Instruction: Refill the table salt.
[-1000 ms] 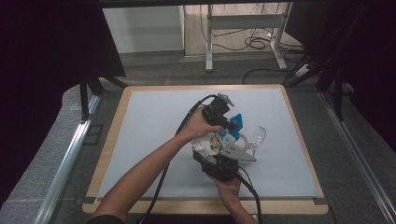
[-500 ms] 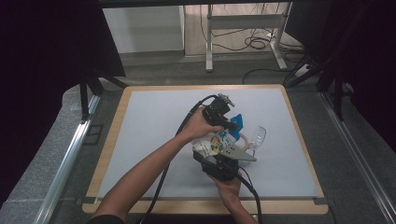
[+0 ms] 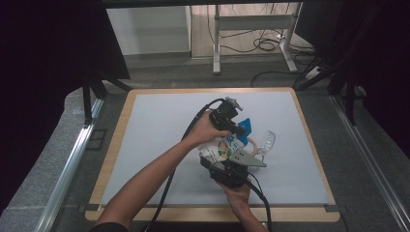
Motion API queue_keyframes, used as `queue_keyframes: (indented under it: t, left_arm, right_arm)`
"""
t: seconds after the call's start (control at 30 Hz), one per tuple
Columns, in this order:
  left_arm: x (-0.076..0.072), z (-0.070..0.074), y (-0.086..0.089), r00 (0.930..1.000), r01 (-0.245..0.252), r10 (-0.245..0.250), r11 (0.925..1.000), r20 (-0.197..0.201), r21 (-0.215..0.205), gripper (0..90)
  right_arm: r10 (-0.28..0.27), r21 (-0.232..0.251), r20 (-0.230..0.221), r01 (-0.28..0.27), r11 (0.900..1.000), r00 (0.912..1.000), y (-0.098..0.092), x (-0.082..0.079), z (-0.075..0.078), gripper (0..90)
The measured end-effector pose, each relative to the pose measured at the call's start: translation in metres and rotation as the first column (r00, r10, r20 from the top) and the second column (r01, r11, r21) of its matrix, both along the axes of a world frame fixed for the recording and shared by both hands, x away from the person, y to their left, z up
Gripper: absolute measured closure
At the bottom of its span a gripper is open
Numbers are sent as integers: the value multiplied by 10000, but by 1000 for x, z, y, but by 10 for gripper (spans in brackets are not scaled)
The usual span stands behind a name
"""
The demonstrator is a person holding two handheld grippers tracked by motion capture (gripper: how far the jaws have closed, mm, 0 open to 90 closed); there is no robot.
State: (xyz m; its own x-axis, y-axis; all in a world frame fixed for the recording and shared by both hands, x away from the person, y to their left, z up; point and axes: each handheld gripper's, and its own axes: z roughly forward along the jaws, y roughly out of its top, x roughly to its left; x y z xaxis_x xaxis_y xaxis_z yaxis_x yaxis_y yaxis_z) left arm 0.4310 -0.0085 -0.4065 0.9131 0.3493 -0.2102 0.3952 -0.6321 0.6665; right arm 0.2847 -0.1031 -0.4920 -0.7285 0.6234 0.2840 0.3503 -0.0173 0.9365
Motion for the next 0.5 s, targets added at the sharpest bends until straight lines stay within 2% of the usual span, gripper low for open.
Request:
queue_keyframes:
  t: [0.5]
  left_arm:
    - [1, 1, 1, 9998, 112, -114, 9998, -142, -147, 898]
  right_arm:
    - [264, 88, 167, -265, 9996, 9995, -5, -1, 1, 581]
